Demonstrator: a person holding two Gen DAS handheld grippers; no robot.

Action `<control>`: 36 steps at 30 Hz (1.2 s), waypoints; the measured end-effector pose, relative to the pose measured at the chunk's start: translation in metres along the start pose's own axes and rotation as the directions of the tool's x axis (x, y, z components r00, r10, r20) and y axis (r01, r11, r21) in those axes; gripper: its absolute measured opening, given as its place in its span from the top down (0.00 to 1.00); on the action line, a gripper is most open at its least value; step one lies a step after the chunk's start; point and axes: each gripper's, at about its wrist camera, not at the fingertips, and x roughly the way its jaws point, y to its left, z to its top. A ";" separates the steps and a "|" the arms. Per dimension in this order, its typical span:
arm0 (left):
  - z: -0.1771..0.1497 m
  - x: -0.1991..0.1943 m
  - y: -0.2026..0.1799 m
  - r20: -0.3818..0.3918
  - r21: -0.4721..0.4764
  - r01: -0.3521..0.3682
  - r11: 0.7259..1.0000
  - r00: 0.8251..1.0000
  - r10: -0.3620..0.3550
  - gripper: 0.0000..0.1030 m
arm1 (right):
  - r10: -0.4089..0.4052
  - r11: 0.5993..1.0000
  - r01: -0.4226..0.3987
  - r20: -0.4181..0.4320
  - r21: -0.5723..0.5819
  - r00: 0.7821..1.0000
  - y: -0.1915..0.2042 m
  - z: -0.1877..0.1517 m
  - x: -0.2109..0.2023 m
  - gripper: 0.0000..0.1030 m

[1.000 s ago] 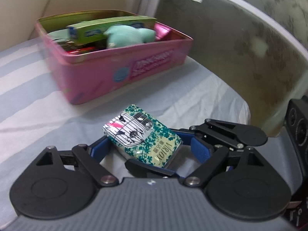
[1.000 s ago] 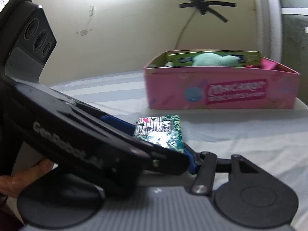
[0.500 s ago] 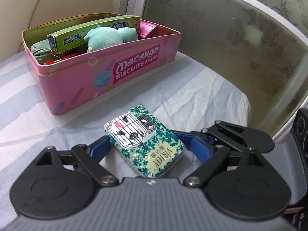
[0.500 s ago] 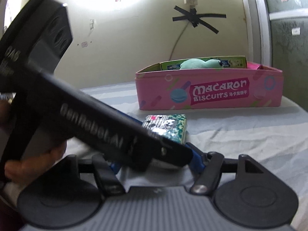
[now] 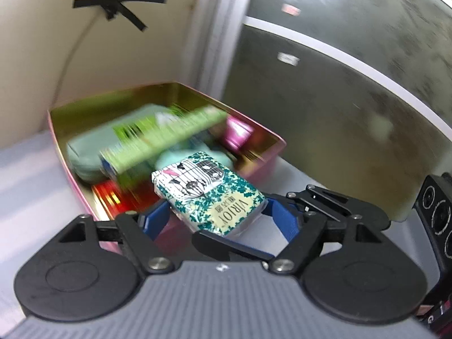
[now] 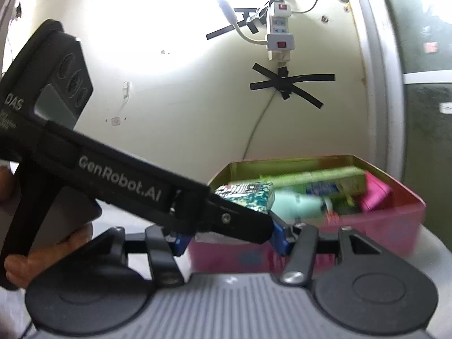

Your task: Organize objects

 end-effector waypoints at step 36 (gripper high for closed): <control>0.030 0.022 0.023 0.053 -0.001 -0.366 0.931 0.929 0.366 0.13 | -0.019 0.992 0.017 0.014 0.124 1.000 -0.037 0.028 0.029 0.25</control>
